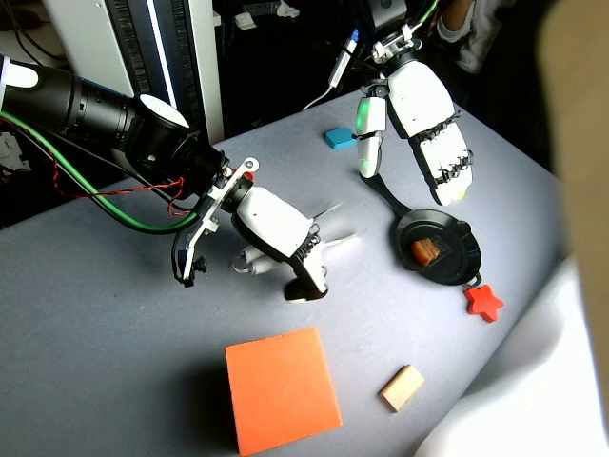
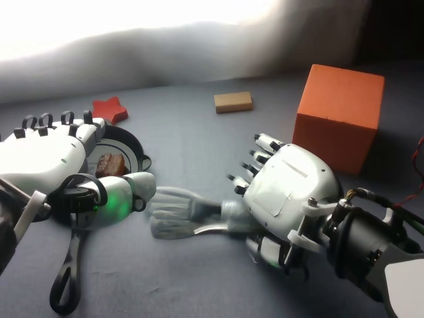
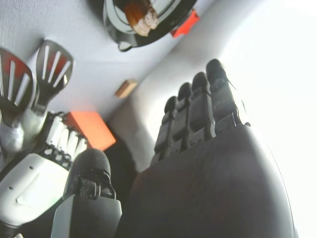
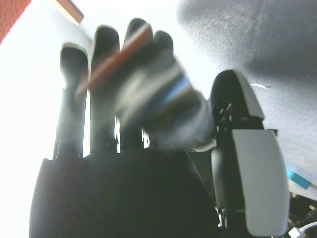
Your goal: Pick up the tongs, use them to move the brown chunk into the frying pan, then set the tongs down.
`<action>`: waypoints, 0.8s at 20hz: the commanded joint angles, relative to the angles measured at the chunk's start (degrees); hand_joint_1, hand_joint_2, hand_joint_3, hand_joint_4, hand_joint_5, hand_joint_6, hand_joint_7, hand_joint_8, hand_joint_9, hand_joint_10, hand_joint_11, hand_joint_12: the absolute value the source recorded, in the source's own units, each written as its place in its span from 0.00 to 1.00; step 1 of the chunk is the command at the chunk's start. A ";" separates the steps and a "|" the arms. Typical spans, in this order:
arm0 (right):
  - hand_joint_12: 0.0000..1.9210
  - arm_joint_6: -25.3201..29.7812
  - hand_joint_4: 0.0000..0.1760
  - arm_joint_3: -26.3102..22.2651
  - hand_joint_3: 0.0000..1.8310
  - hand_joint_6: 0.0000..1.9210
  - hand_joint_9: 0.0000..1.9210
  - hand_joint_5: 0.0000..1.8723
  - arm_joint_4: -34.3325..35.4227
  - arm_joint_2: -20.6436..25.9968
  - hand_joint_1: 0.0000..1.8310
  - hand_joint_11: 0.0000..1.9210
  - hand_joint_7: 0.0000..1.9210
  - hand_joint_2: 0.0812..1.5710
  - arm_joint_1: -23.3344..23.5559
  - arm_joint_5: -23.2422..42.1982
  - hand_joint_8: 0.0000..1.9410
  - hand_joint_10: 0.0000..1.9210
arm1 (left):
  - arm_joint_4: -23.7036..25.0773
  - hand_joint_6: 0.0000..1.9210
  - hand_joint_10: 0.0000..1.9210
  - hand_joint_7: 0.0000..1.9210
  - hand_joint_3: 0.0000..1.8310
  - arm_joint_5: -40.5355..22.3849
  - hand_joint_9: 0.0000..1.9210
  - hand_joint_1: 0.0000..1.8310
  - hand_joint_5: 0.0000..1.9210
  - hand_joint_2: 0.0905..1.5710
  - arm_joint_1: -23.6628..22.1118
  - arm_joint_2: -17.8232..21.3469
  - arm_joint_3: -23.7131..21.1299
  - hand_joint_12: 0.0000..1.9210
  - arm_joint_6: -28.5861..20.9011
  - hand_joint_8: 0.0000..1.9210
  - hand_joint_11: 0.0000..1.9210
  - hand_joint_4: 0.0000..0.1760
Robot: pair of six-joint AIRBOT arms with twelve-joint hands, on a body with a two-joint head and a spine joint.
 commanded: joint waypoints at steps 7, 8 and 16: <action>0.11 -0.83 0.00 -2.08 0.00 0.01 0.04 0.02 -3.94 1.73 0.08 0.00 0.05 0.66 0.25 -3.55 0.00 0.01 | 3.92 0.00 0.00 0.02 0.00 -5.37 0.02 0.00 0.00 0.78 -0.52 0.11 -0.62 0.12 0.07 0.00 0.00 0.00; 0.11 -0.90 0.00 -2.99 0.00 0.00 0.04 0.02 -3.94 2.33 0.07 0.00 0.05 0.66 0.25 -3.54 0.00 0.01 | 3.88 0.00 0.00 0.03 0.00 -5.49 0.02 0.00 0.00 0.78 -0.52 0.11 -0.67 0.12 0.07 0.00 0.00 0.00; 0.09 -2.49 0.00 -10.85 0.00 0.00 0.04 0.02 -2.72 8.07 0.10 0.00 0.05 0.65 1.27 -3.90 0.00 0.00 | 3.52 0.00 0.00 0.02 0.00 -6.35 0.01 0.00 0.00 0.79 -0.50 0.11 -0.92 0.09 -0.19 0.00 0.00 0.00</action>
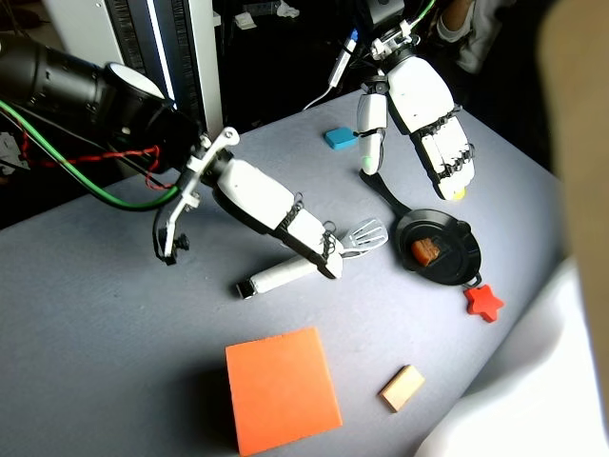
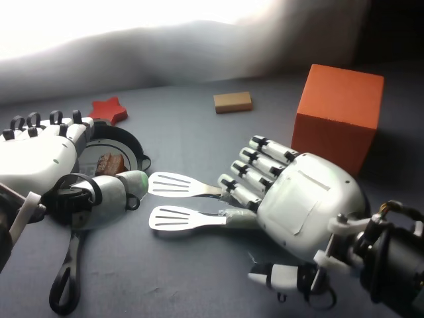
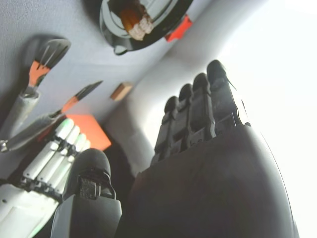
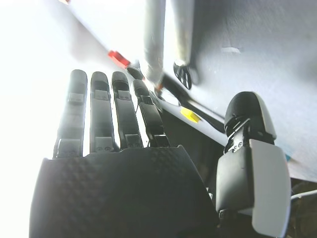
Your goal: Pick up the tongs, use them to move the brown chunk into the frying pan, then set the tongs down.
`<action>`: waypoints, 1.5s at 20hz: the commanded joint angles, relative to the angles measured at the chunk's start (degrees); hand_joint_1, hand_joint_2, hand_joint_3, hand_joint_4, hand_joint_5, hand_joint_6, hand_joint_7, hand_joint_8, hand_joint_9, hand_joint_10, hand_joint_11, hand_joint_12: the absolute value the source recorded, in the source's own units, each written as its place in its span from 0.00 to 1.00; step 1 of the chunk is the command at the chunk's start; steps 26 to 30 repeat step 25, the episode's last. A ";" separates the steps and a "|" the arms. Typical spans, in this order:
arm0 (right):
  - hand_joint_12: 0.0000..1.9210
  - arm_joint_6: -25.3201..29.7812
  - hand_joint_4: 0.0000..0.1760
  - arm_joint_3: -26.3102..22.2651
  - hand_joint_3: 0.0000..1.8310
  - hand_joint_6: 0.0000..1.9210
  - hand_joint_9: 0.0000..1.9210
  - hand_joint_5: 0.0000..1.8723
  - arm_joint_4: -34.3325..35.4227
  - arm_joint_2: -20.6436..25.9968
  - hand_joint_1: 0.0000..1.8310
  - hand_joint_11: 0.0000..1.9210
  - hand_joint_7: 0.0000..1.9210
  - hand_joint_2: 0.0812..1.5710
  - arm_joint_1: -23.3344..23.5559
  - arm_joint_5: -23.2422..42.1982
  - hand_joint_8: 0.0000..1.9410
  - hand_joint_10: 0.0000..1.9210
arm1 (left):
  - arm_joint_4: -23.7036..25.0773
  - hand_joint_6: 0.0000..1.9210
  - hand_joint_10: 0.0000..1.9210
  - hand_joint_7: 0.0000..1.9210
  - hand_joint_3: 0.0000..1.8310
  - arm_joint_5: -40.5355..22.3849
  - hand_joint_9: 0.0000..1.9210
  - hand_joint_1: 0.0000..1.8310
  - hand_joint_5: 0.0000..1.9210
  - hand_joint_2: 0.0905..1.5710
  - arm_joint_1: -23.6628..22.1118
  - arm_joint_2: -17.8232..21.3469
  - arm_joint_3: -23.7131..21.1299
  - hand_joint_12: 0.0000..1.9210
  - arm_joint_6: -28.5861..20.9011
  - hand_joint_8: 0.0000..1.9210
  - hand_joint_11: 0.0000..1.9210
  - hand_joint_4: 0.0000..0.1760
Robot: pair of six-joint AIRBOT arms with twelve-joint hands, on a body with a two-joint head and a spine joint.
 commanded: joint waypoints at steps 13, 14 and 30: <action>0.92 -9.53 0.00 -9.18 0.00 0.39 0.39 0.49 20.43 8.91 0.15 0.19 0.52 0.76 11.59 -2.25 0.41 0.64 | 5.06 0.27 0.56 0.32 0.00 -3.51 0.22 0.10 0.33 0.87 -0.64 0.01 0.74 0.85 -0.13 0.45 0.01 0.00; 0.98 -10.93 0.00 -10.04 0.00 0.49 0.40 0.50 26.06 10.51 0.17 0.22 0.52 0.77 13.67 -2.04 0.54 0.75 | 5.04 0.47 0.73 0.32 0.00 -3.51 0.23 0.13 0.32 0.87 -0.58 0.01 0.73 0.93 -0.13 0.65 0.06 0.00; 1.00 -21.68 0.00 -18.06 0.02 0.87 0.59 0.52 44.97 28.57 0.31 0.52 0.63 0.94 20.24 0.92 0.86 1.00 | 5.01 0.89 0.99 0.46 0.01 -4.85 0.39 0.23 0.42 0.96 -0.73 0.01 0.66 1.00 -0.26 0.88 0.30 0.00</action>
